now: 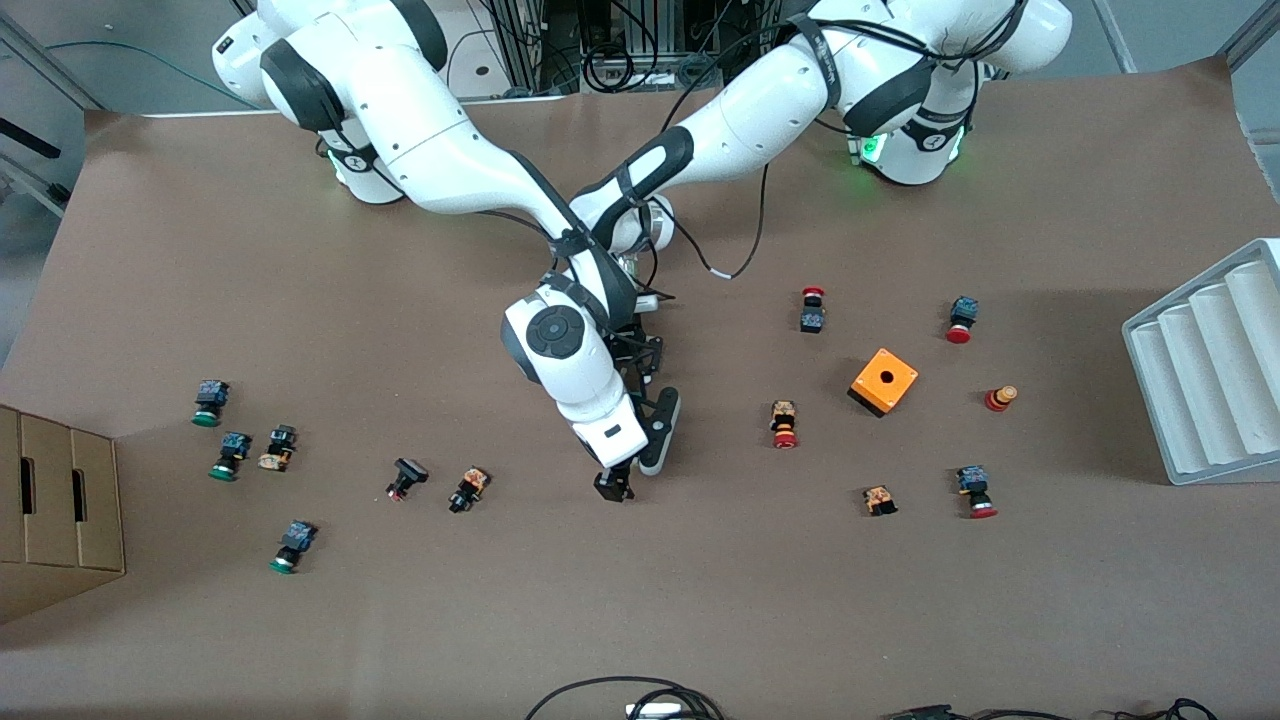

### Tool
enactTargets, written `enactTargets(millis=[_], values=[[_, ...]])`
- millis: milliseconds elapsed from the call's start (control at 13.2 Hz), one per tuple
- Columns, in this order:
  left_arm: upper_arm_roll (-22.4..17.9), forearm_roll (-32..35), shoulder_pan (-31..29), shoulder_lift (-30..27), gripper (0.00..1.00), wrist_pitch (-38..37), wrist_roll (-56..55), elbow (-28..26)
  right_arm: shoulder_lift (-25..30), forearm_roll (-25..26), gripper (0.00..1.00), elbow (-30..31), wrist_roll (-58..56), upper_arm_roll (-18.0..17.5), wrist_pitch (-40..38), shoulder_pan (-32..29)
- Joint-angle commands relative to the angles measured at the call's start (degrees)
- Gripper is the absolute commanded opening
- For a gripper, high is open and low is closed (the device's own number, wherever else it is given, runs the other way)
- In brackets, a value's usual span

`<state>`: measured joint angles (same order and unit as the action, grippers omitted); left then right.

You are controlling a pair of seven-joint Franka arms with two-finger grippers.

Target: Close load switch with both arms

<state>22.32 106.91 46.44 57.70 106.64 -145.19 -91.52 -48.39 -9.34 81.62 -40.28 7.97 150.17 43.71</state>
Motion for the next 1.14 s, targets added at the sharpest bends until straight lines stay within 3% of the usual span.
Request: enactTargets(millis=[0, 379, 758, 1061], values=[[-0.44, 0.49, 0.75, 1.01, 0.36, -0.21, -1.23, 1.08, 1.36, -2.26, 1.00, -0.14, -1.03, 0.47, -1.89, -0.12], [-0.44, 0.49, 0.66, 1.01, 0.36, -0.21, -1.23, 1.08, 5.57, -7.97, 1.00, -0.05, -0.86, 2.31, -9.44, 0.40], [-0.44, 0.49, 0.75, 1.01, 0.36, -0.21, -1.23, 1.08, 9.88, -7.98, 1.00, 0.82, 0.55, 2.49, -12.70, 0.58], [-0.44, 0.49, 0.75, 1.01, 0.36, -0.21, -1.23, 1.08, 14.62, -7.98, 1.00, 0.83, 3.17, 5.03, -22.17, 0.58]])
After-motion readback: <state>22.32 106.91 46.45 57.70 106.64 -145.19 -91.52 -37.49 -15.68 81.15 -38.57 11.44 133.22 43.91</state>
